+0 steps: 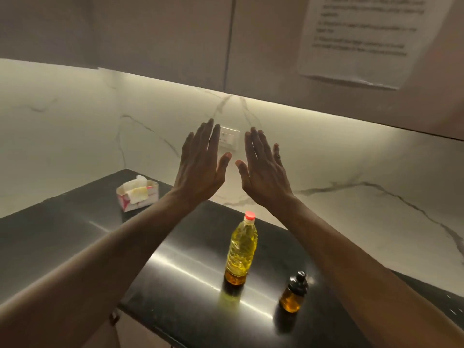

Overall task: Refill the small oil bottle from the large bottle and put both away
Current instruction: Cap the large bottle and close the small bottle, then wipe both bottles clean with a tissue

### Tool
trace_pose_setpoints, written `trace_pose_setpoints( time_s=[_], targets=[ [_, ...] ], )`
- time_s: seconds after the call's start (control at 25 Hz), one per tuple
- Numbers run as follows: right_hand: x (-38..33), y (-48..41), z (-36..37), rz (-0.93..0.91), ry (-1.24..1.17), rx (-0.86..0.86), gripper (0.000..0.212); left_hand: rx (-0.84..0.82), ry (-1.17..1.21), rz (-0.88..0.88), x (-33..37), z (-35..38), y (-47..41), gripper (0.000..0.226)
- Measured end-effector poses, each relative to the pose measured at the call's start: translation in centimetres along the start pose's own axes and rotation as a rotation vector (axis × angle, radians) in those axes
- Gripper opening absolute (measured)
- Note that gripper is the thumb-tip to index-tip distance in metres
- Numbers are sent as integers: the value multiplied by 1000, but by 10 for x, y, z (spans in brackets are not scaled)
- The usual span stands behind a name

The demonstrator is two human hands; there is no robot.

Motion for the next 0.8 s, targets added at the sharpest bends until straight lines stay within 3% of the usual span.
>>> trace_pose_setpoints(
  time_s=[0.4, 0.8],
  targets=[
    [-105, -77, 122, -104, -178, -184, 72, -55, -206, -267, -180, -22, 23, 75],
    [-173, -126, 357, 1, -264, -522, 37, -215, -347, -425, -392, 18, 38, 70]
  ],
)
Point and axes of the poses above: each hand's wrist, its own y-axis away from the middle knuckle, its own z-axis out of the palm, x = y × z, the point moved 3 cm from there along -y, towards the middle knuckle, and after that the axes turned 4 degrees about -z, right-handed, at the moved point
